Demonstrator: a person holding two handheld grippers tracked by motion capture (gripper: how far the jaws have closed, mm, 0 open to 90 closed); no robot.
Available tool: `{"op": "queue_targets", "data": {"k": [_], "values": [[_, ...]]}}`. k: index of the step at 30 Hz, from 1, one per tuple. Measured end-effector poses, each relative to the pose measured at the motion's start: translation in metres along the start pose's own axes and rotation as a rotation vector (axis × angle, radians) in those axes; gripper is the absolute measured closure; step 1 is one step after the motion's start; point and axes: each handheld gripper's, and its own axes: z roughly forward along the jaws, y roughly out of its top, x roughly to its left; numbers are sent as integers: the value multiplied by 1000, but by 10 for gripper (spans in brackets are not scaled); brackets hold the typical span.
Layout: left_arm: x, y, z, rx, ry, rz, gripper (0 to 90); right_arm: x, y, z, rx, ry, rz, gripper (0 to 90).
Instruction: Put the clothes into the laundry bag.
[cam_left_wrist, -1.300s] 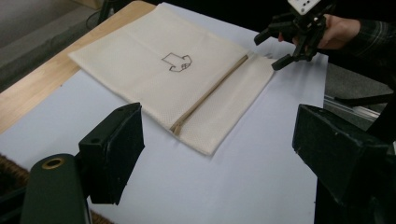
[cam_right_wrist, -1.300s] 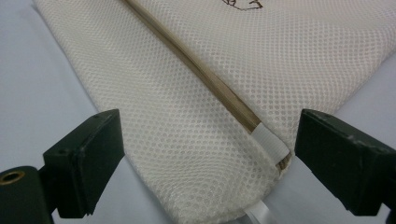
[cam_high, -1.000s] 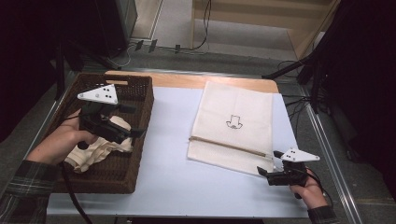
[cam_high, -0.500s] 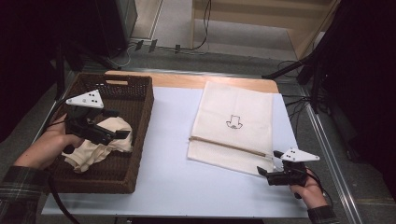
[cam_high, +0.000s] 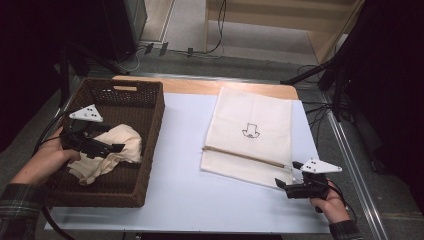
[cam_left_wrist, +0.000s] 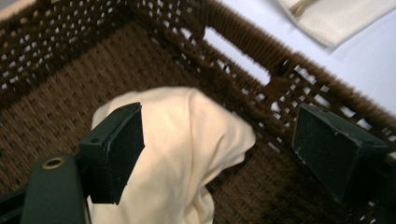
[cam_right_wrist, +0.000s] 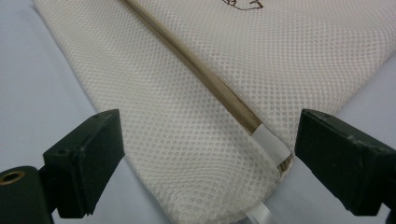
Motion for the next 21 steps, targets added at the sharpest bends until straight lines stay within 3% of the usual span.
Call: {"op": "queue_targets", "data": {"k": [1, 7, 16, 21], "values": [[4, -5, 2, 23, 29, -7, 166, 0, 0, 0, 0, 1, 0, 85], [13, -15, 11, 66, 57, -26, 167, 0, 0, 1, 3, 5, -4, 85], [27, -27, 28, 101, 82, -60, 158, 0, 0, 2, 9, 6, -6, 85], [30, -30, 38, 126, 86, -58, 158, 1, 0, 2, 14, 9, -7, 85]]}}
